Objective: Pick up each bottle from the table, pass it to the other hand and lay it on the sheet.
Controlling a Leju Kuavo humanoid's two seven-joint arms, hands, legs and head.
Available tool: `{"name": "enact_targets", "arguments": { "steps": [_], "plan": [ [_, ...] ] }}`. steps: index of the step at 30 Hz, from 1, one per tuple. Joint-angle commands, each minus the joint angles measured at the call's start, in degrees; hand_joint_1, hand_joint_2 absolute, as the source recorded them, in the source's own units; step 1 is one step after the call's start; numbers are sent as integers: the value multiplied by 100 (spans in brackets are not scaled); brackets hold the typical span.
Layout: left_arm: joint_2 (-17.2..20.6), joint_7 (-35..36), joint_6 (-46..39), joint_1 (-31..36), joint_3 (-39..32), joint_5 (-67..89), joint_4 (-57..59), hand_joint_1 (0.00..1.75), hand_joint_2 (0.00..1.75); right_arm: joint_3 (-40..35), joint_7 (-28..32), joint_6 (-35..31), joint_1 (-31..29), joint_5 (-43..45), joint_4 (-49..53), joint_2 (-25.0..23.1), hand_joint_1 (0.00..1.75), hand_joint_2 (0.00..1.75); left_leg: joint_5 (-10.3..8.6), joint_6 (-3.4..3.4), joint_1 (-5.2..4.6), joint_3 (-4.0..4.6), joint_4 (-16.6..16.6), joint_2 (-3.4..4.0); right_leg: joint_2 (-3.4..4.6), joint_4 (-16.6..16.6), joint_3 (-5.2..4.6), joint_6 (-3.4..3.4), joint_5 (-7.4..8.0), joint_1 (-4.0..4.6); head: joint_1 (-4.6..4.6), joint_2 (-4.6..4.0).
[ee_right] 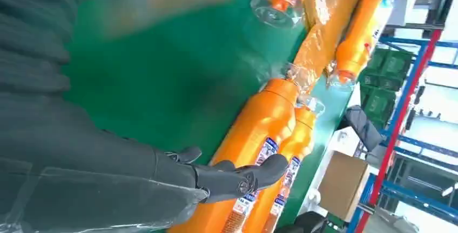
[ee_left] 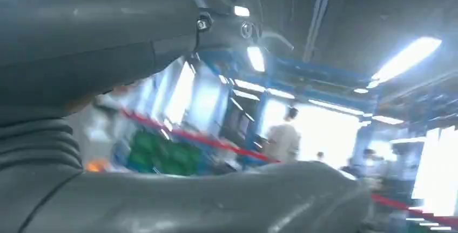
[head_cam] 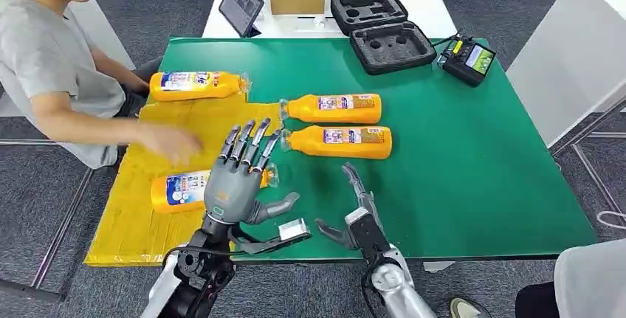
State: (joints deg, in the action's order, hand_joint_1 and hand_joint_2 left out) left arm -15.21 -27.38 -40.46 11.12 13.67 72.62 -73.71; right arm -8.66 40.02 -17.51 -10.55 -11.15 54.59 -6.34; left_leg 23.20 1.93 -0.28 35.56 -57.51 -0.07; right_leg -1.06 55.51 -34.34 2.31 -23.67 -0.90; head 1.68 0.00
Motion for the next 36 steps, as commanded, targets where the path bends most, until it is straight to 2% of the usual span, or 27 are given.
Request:
{"name": "enact_targets", "arguments": {
  "steps": [1, 3, 7, 8, 10, 13, 14, 19, 20, 26, 29, 32, 34, 35, 36],
  "plan": [
    [-214, -1262, 46, 79, 15, -3123, 1099, 0, 0, -47, -2, -20, 662, 561, 2143, 82, 0, 175, 11, -11, 2, -19, 1, -12, -4, 2, 20, -9, -14, 1, -4, 0],
    [-157, -1262, 46, 80, 134, -3225, 1099, 0, 0, 22, -2, -57, 776, 703, 2599, 29, 0, 175, 16, -14, 3, -23, -1, -3, 6, 4, 21, -12, -16, 3, -2, 0],
    [-149, -1262, 46, 103, 165, -3301, 1107, 0, 0, 43, -2, -77, 801, 718, 2713, 19, 0, 175, 12, -12, 5, -19, 1, -4, 2, -1, 18, -10, -13, 5, -2, 0],
    [-113, -1262, 46, 137, 295, -3601, 1145, 0, 175, 93, -2, -80, 856, 800, 2912, -17, 0, 175, 10, -9, 4, -15, 2, 1, 7, -2, 13, -8, -9, 5, -2, 0],
    [20, -1262, 46, 179, 626, -4261, 1091, 0, 175, 189, -2, -107, 955, 914, 3155, -108, 0, 175, 11, -11, 5, -13, -2, -2, 4, 2, 11, -9, -12, 5, -2, 0],
    [58, -1262, 46, 190, 770, -4516, 975, 0, 175, 200, -2, -109, 1009, 901, 3237, -130, 0, 175, 13, -13, 5, -15, -2, -1, 3, 3, 14, -12, -14, 5, -2, 0],
    [104, -1262, 46, 185, 858, -4680, 892, 0, 175, 198, -2, -115, 1028, 873, 3244, -130, 0, 0, 9, -12, 4, -14, 2, 4, 8, 0, 11, -10, -10, 3, -2, 0],
    [162, -1262, 46, 158, 1015, -4913, 847, 0, 175, 285, -2, -153, 953, 801, 2864, -226, 0, 0, 10, -13, 6, -16, 3, 9, 13, -2, 12, -11, -8, 6, -2, 0],
    [186, -1262, 46, 137, 1073, -5090, 842, 0, 175, 359, -25, 116, 805, 1076, 2345, -255, 0, 0, 7, -10, 4, -12, 6, 11, 13, -5, 8, -9, -4, 4, 0, 0],
    [238, -1262, 65, 89, 1183, -5334, 841, 0, 175, 392, -118, 189, 730, 1174, 2118, -301, 0, 0, 6, -9, 5, -13, 7, 11, 14, -6, 9, -8, -3, 5, 0, 0],
    [258, -1262, 75, 79, 1327, -5455, 958, 0, 175, 437, -307, -250, 559, 1069, 1688, -411, 0, 0, 14, -15, 11, -33, 11, 26, 32, -14, 28, -13, -4, 11, 0, 0],
    [280, -1262, 46, 86, 1440, -5551, 1000, 0, 175, 381, -8, -1203, 480, 472, 1558, -440, 0, 0, 5, -8, 4, -11, 9, 15, 16, -7, 8, -7, -1, 4, -2, 0],
    [280, -1262, 46, 86, 1440, -5551, 1000, 0, 175, 381, -8, -1203, 480, 472, 1558, -440, 0, 0, 8, -10, 7, -17, 9, 19, 22, -10, 13, -9, -2, 6, -2, 0],
    [308, -1262, 46, 104, 1501, -5646, 969, 0, 175, 279, -2, -1807, 457, -60, 1546, -358, 0, 175, 7, -9, 5, -13, 8, 18, 20, -8, 10, -8, -2, 5, -2, 0],
    [308, -1262, 46, 102, 1494, -5646, 955, 0, 175, 255, -2, -1887, 443, -115, 1518, -326, 0, 175, 12, -13, 8, -24, 9, 21, 26, -10, 20, -11, -5, 7, 0, 0]
  ]
}}
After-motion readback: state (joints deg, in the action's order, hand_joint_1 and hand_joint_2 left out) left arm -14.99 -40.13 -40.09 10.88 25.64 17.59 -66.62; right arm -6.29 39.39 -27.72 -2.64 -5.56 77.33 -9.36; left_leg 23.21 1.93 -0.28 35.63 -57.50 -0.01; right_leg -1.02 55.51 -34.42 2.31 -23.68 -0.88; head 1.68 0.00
